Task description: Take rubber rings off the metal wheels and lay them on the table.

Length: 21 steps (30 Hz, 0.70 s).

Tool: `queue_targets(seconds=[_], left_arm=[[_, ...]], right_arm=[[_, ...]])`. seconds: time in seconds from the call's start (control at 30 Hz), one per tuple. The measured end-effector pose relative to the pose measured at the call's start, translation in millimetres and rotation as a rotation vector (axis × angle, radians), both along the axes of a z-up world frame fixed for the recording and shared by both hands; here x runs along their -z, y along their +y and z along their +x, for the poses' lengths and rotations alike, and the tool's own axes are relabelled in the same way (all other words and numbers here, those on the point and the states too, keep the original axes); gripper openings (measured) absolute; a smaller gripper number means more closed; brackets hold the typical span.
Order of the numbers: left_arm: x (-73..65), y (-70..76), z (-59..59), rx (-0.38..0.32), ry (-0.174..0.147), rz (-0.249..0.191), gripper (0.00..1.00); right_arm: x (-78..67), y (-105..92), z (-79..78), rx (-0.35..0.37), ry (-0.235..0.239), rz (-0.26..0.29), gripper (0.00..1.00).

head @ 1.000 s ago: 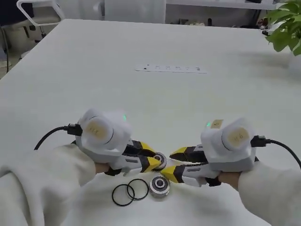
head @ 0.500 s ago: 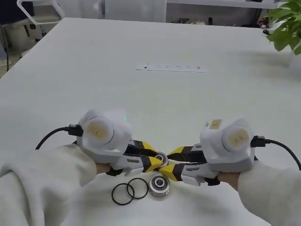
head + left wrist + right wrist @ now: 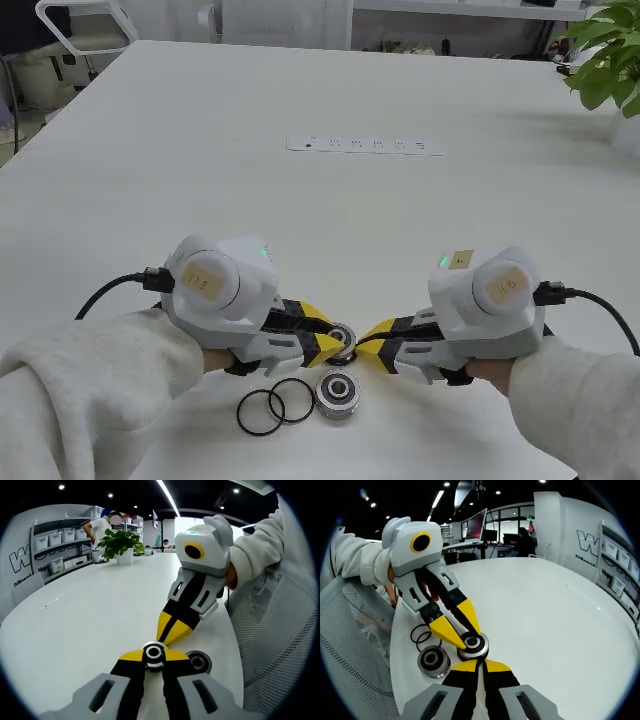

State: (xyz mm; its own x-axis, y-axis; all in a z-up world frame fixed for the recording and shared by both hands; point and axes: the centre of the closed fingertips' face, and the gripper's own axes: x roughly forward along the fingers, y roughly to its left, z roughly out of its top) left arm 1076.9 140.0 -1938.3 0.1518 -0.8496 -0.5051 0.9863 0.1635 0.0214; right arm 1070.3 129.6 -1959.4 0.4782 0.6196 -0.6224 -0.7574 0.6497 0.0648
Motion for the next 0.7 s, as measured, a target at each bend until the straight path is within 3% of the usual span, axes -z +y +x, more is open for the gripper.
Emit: queue_targets(seconds=[0.17, 0.27, 0.43, 0.7], left_arm=[[-0.2, 0.0, 0.0, -0.002, 0.004, -0.002, 0.07], [-0.3, -0.1, 0.4, -0.008, 0.005, -0.004, 0.07], [-0.5, -0.3, 0.7, -0.010, 0.006, -0.009, 0.07], [-0.4, -1.7, -0.9, -0.001, 0.000, -0.010, 0.07]], right_arm=[[1.1, -2.1, 0.5, 0.088, 0.099, 0.120, 0.01], [1.6, -1.9, 0.3, 0.121, 0.132, 0.153, 0.01], [0.4, -2.9, 1.4, 0.143, 0.142, 0.161, 0.00], [-1.1, -6.1, 0.4, 0.210, 0.227, 0.210, 0.00]])
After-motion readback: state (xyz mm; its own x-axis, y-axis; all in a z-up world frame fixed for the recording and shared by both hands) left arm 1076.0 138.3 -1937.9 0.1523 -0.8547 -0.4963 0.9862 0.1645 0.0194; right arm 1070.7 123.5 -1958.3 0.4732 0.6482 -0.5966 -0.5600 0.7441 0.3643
